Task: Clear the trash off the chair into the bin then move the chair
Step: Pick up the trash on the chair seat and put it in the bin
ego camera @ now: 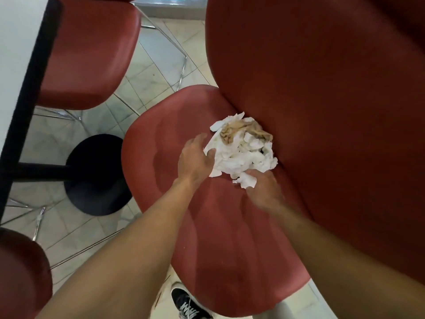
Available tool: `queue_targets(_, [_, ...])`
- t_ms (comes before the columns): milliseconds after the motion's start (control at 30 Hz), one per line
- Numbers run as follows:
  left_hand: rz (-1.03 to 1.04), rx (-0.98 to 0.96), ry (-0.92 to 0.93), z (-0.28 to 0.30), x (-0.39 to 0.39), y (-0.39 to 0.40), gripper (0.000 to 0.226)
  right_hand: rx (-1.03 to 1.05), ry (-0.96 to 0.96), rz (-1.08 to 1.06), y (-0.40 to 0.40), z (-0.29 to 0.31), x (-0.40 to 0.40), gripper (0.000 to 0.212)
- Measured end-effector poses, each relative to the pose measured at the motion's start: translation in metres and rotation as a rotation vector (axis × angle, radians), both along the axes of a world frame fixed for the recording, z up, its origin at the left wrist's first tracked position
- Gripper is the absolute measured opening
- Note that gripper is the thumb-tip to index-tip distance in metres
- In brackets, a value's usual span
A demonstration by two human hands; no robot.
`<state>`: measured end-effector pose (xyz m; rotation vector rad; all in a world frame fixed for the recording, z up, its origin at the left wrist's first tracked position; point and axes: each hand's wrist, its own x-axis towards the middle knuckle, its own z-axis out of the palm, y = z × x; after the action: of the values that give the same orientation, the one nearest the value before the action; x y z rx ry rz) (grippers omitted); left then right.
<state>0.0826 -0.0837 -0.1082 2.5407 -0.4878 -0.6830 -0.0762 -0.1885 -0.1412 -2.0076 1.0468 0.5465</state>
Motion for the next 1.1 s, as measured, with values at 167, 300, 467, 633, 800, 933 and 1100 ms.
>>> queue_targets(167, [0.035, -0.014, 0.061, -0.018, 0.0, 0.002, 0.028, -0.015, -0.003, -0.092, 0.008, -0.018, 0.002, 0.041])
queue_targets(300, [0.088, -0.046, 0.051, -0.008, -0.009, 0.008, 0.027, -0.025, 0.028, -0.097, 0.015, -0.008, 0.0, 0.039])
queue_targets(467, [0.155, -0.085, 0.039, 0.021, -0.028, 0.028, 0.024, -0.067, 0.036, -0.101, 0.027, 0.024, -0.006, 0.039])
queue_targets(633, [0.203, -0.171, 0.031, 0.061, -0.054, 0.067, 0.018, -0.07, -0.02, -0.153, 0.052, 0.069, -0.018, 0.037])
queue_targets(800, [0.278, -0.217, 0.029, 0.098, -0.085, 0.125, 0.014, -0.076, -0.061, -0.118, 0.097, 0.114, -0.029, 0.035])
queue_targets(933, [0.367, -0.22, 0.061, 0.119, -0.115, 0.19, 0.012, -0.048, -0.118, -0.075, 0.152, 0.145, -0.04, 0.034])
queue_targets(1100, [0.541, -0.198, 0.075, 0.134, -0.16, 0.287, 0.013, -0.002, -0.144, 0.057, 0.232, 0.162, -0.057, 0.022])
